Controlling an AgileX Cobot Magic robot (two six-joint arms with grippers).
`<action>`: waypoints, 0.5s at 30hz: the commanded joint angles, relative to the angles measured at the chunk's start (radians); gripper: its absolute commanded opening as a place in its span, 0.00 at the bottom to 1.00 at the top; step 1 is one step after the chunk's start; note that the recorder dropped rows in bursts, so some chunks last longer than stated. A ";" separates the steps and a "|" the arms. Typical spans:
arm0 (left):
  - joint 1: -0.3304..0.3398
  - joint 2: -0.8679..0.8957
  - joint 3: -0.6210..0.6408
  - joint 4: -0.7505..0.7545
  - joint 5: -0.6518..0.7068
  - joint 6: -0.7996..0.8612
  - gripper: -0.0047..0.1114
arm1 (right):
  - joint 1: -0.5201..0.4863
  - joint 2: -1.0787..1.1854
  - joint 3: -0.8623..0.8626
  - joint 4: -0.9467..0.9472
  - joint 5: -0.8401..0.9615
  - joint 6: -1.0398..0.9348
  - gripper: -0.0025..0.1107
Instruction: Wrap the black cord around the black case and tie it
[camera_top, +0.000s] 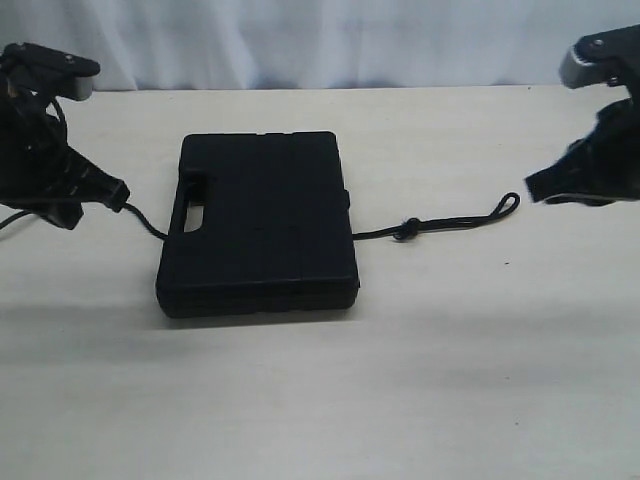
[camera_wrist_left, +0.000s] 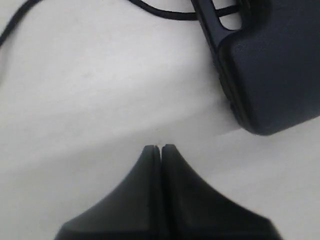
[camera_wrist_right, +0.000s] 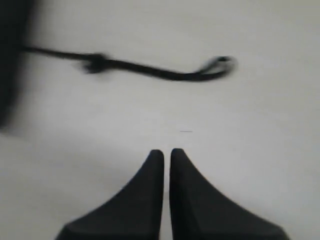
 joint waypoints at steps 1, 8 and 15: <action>0.081 0.088 -0.010 -0.265 -0.084 0.083 0.04 | 0.043 0.001 -0.016 0.367 0.117 -0.267 0.06; 0.104 0.211 -0.039 -0.513 -0.306 0.297 0.16 | 0.287 -0.016 -0.016 0.052 0.110 -0.075 0.06; 0.106 0.347 -0.118 -0.523 -0.321 0.279 0.43 | 0.414 -0.016 -0.016 0.012 0.033 -0.011 0.06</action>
